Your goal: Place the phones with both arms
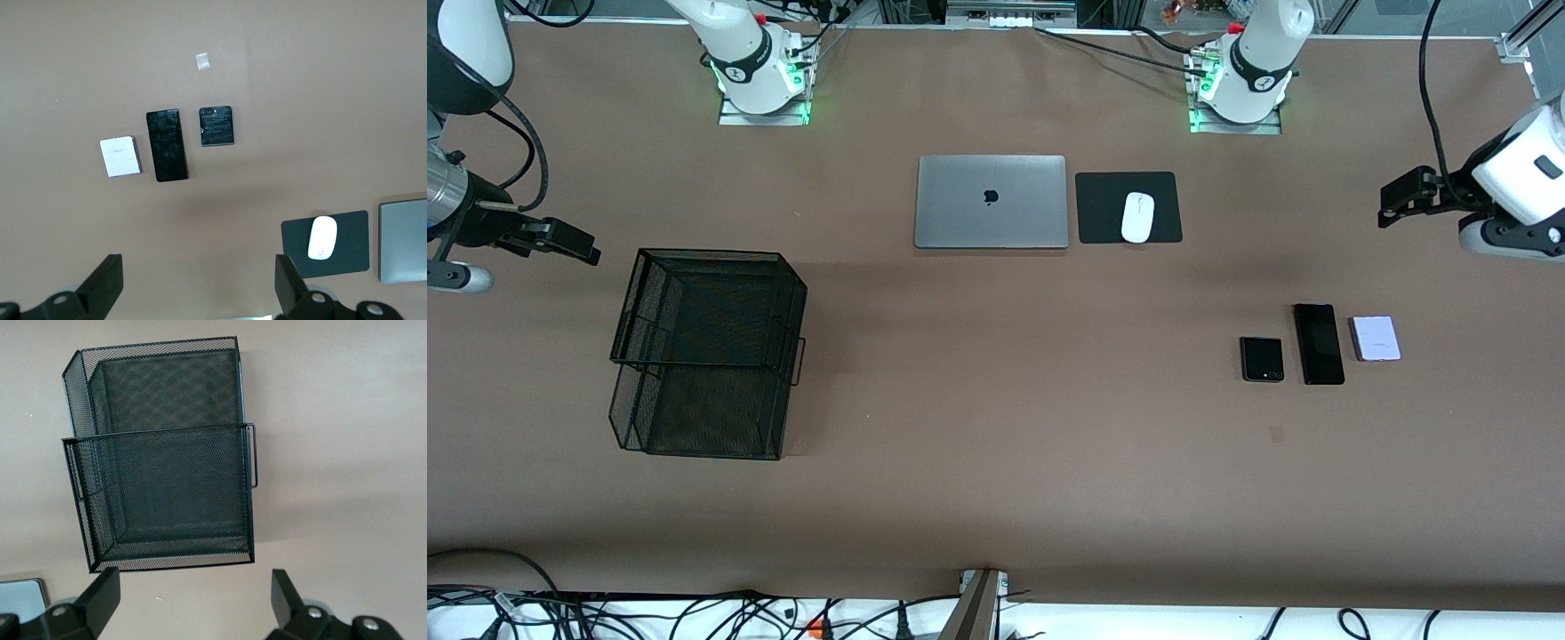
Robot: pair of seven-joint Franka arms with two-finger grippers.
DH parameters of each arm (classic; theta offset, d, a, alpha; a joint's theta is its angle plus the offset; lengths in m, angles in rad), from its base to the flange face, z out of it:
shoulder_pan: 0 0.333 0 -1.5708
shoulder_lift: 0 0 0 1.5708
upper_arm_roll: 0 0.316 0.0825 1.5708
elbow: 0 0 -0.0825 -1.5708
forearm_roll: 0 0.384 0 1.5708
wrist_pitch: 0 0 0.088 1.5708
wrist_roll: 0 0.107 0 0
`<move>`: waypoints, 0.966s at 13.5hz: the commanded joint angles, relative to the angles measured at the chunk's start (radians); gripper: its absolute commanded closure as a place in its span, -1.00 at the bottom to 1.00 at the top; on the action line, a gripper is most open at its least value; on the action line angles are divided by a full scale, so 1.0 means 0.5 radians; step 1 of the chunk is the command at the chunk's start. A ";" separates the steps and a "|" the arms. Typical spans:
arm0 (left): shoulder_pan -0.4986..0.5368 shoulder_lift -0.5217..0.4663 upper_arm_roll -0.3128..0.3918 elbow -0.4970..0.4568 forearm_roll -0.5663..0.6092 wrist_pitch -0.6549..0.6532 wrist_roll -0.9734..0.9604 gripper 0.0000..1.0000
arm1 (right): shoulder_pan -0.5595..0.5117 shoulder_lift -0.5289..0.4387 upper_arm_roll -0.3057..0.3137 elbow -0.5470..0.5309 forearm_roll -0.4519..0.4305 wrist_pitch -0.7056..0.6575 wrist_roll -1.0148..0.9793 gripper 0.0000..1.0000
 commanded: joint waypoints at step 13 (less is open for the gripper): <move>0.079 0.492 0.000 -0.802 -0.017 1.439 0.065 -1.00 | -0.021 0.012 0.014 0.045 -0.011 -0.098 0.015 -1.00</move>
